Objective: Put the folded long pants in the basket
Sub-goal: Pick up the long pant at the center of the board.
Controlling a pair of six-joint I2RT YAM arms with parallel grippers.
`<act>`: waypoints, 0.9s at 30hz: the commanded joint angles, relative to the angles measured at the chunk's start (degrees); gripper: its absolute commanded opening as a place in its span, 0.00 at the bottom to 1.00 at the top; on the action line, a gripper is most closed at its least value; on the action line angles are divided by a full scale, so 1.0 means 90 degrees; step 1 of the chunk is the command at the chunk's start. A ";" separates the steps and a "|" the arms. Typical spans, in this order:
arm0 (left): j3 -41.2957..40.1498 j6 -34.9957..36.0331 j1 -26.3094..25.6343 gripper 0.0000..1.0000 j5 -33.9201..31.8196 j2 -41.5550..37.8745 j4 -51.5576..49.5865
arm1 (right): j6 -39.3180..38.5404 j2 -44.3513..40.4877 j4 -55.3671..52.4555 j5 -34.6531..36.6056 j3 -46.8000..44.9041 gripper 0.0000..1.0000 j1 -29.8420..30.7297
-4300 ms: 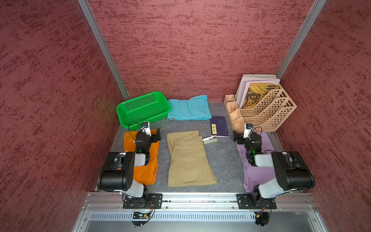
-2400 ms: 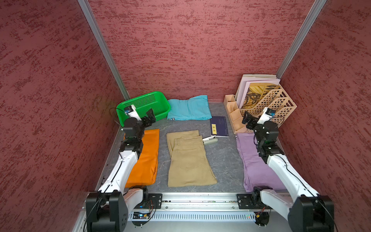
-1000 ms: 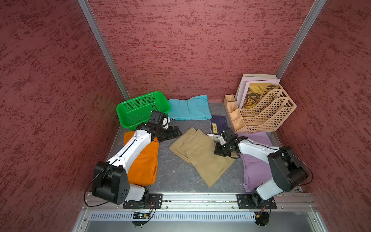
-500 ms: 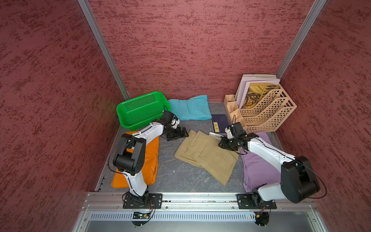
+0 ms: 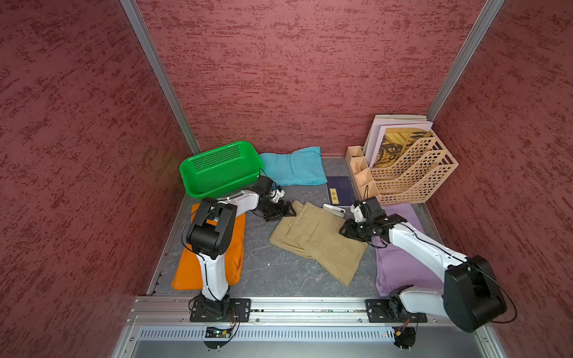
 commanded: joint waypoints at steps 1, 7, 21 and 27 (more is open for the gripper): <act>-0.0050 0.0239 -0.0203 0.85 0.0010 0.0108 -0.0128 | -0.0060 -0.0056 0.0041 -0.0041 -0.0072 0.45 0.0013; -0.0051 0.0227 -0.0357 0.78 -0.0102 0.0116 -0.0076 | -0.0060 -0.0001 0.0101 -0.0085 -0.0086 0.45 0.0013; 0.0077 0.0200 -0.0747 0.31 -0.0259 0.0358 -0.0044 | -0.0090 0.0016 0.0168 -0.0011 -0.0202 0.45 0.0013; 0.0146 -0.0058 -0.0627 0.00 -0.1015 0.0206 -0.0387 | -0.0156 -0.0064 0.0011 0.0055 -0.0193 0.45 0.0013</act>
